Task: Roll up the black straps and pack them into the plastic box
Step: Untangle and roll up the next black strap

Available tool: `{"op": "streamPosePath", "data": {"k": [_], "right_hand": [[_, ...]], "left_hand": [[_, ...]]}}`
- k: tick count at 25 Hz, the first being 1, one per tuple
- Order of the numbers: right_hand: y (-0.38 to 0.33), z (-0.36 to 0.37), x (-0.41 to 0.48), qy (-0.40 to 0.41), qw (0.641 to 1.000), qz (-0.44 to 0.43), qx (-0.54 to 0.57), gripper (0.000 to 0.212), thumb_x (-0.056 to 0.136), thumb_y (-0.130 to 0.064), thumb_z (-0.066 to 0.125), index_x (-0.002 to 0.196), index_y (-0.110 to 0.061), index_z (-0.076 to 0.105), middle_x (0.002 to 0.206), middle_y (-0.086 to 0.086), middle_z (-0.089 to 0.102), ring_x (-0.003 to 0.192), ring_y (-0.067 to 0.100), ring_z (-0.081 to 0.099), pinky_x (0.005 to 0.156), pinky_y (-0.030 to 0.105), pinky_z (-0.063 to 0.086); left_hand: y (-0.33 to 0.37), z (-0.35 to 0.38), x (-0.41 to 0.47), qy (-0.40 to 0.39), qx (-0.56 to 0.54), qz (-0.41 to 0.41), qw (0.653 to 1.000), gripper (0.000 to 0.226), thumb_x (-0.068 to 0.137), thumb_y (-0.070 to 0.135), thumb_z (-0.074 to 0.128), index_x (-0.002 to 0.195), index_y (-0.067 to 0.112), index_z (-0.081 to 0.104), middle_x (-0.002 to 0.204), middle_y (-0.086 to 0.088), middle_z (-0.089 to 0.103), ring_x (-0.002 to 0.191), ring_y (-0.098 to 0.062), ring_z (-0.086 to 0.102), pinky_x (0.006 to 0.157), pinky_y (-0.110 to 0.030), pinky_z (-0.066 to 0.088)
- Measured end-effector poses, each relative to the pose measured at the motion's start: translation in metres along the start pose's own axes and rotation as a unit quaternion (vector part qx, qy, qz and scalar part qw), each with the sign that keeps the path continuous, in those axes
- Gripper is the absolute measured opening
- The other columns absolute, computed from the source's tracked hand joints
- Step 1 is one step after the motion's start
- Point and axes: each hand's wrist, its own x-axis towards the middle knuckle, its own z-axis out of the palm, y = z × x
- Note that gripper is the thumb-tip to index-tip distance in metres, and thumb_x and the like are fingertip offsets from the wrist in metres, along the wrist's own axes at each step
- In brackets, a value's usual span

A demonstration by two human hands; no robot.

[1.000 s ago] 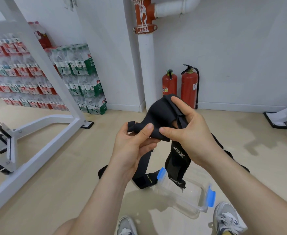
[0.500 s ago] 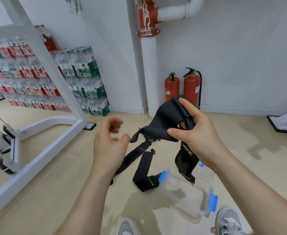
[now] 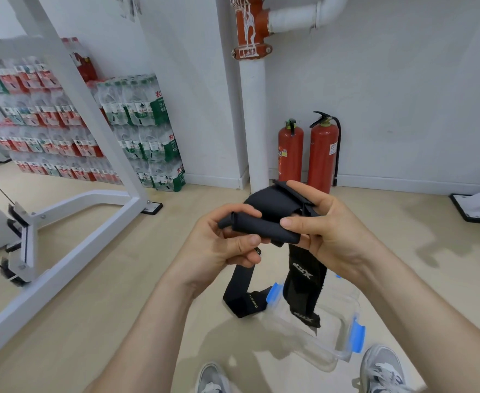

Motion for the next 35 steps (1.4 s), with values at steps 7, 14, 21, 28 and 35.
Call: {"op": "streamPosePath", "data": {"k": [7, 14, 21, 28, 35], "right_hand": [[0.007, 0.013, -0.004, 0.028, 0.999, -0.010, 0.014, 0.080, 0.080, 0.022, 0.059, 0.146, -0.021, 0.045, 0.120, 0.004, 0.069, 0.098, 0.018, 0.073, 0.069, 0.032, 0.061], [0.005, 0.018, -0.003, 0.102, 0.985, -0.100, -0.094, 0.089, 0.076, 0.018, 0.070, 0.146, -0.029, 0.044, 0.127, -0.014, 0.060, 0.108, 0.000, 0.064, 0.083, 0.026, 0.058], [-0.002, 0.029, -0.015, 0.085, 0.950, -0.170, -0.249, 0.087, 0.081, 0.011, 0.065, 0.148, -0.037, 0.036, 0.131, -0.021, 0.050, 0.082, -0.019, 0.059, 0.066, 0.003, 0.045], [0.001, 0.028, -0.015, 0.062, 0.957, -0.157, -0.237, 0.090, 0.076, -0.005, 0.082, 0.148, -0.037, 0.038, 0.139, -0.018, 0.052, 0.124, -0.002, 0.054, 0.096, 0.022, 0.052], [-0.001, 0.020, -0.007, 0.019, 0.995, -0.097, -0.025, 0.086, 0.067, 0.005, 0.078, 0.143, -0.021, 0.048, 0.125, 0.005, 0.067, 0.106, 0.018, 0.070, 0.078, 0.034, 0.060]], "left_hand": [[-0.013, -0.001, 0.004, 0.002, -0.075, 0.043, 0.996, 0.031, 0.063, 0.026, 0.092, 0.085, 0.020, 0.071, 0.082, -0.004, 0.067, 0.081, -0.021, 0.068, 0.082, -0.033, 0.059], [-0.005, 0.012, 0.004, 0.102, -0.090, 0.032, 0.990, 0.027, 0.075, 0.016, 0.078, 0.092, 0.007, 0.060, 0.082, -0.011, 0.072, 0.072, -0.021, 0.073, 0.064, -0.027, 0.059], [-0.006, 0.020, 0.011, 0.206, -0.039, 0.029, 0.977, 0.020, 0.089, -0.003, 0.064, 0.089, 0.014, 0.054, 0.070, -0.002, 0.069, 0.063, -0.020, 0.068, 0.055, -0.027, 0.054], [-0.003, 0.021, 0.009, 0.220, 0.002, 0.032, 0.975, 0.020, 0.087, -0.003, 0.069, 0.091, 0.010, 0.054, 0.059, 0.000, 0.064, 0.048, -0.016, 0.060, 0.044, -0.022, 0.049], [0.003, 0.004, 0.000, 0.046, -0.160, -0.013, 0.986, 0.024, 0.065, 0.017, 0.075, 0.089, 0.019, 0.075, 0.075, -0.009, 0.069, 0.056, -0.015, 0.067, 0.054, -0.020, 0.057]]}}
